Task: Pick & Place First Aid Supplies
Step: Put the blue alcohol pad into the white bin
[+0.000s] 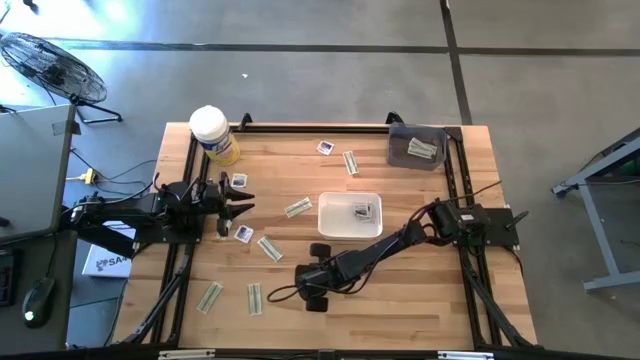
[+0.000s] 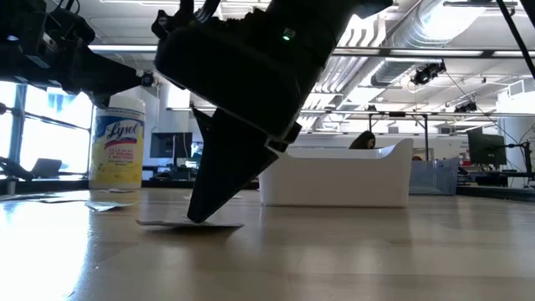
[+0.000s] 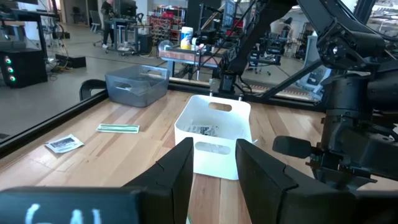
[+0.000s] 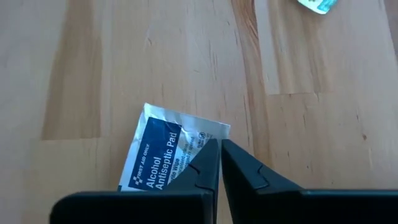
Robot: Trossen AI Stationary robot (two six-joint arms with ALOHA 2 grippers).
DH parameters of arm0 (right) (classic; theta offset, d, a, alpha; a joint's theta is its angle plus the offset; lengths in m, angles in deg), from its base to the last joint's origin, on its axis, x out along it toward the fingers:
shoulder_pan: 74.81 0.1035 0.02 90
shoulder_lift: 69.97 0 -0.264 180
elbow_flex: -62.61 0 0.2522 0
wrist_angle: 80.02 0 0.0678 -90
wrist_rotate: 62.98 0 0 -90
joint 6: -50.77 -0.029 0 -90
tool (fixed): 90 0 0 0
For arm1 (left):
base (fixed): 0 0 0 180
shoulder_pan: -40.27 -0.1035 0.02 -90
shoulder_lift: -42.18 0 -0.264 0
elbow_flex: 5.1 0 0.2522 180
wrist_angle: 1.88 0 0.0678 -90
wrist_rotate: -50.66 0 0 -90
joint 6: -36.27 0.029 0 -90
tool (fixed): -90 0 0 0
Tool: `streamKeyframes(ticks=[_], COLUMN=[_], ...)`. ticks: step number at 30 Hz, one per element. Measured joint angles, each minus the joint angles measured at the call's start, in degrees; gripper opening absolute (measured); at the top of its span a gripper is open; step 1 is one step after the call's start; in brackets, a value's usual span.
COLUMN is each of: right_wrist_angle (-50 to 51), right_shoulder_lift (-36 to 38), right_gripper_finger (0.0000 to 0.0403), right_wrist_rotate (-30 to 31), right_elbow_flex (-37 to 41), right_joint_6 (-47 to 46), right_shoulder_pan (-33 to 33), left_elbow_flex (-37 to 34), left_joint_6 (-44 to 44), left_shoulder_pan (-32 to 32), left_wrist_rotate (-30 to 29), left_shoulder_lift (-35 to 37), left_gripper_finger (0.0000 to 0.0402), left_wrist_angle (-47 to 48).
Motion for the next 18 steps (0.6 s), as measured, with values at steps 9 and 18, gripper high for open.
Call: streamKeyframes(ticks=[9, 18], right_wrist_angle=[1.42, 6.66], right_shoulder_lift=[2.91, 1.68], right_gripper_finger=[0.0061, 0.0085], right_wrist_rotate=[2.15, 1.65], right_elbow_flex=[0.01, 0.03], right_joint_6=[0.57, -0.96], right_shoulder_pan=[0.90, 2.48], left_elbow_flex=[0.00, 0.00], left_joint_6=[0.02, 0.00], left_shoulder_pan=[-0.02, 0.00], left_wrist_rotate=[0.00, 0.01], left_shoulder_lift=[-0.01, -0.01], left_gripper_finger=[0.0119, 0.0119], left_wrist_angle=[0.02, 0.02])
